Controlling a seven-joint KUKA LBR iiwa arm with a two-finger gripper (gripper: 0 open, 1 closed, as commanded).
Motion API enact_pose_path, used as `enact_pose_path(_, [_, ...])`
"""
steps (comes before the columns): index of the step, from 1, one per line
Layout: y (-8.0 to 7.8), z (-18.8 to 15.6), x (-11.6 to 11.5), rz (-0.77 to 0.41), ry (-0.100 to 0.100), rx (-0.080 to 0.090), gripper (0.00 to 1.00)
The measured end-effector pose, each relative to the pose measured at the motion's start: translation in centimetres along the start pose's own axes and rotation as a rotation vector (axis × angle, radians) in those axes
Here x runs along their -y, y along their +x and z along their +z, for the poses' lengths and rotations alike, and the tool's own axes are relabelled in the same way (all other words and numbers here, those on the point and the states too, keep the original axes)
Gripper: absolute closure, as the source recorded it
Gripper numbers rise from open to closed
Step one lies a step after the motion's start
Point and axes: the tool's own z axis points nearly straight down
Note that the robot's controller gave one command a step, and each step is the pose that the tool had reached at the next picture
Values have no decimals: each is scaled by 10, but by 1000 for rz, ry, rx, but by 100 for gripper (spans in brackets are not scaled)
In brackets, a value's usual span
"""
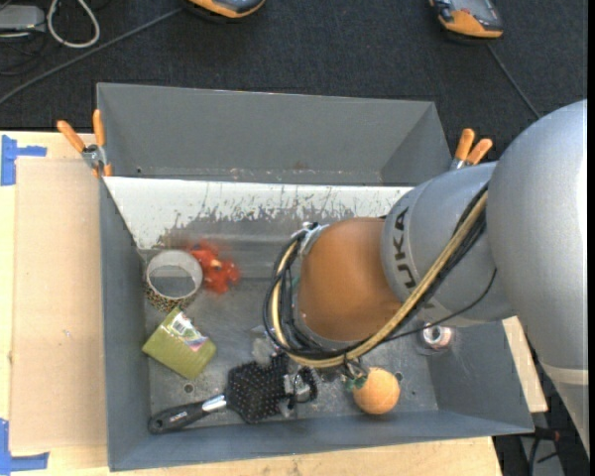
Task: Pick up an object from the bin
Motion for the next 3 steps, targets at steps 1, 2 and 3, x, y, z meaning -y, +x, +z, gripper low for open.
enact_pose_path(1, [0,0,0,1,0,0,100])
enact_pose_path(2, [0,0,0,2,0,0,100])
enact_pose_path(3, [0,0,0,2,0,0,100])
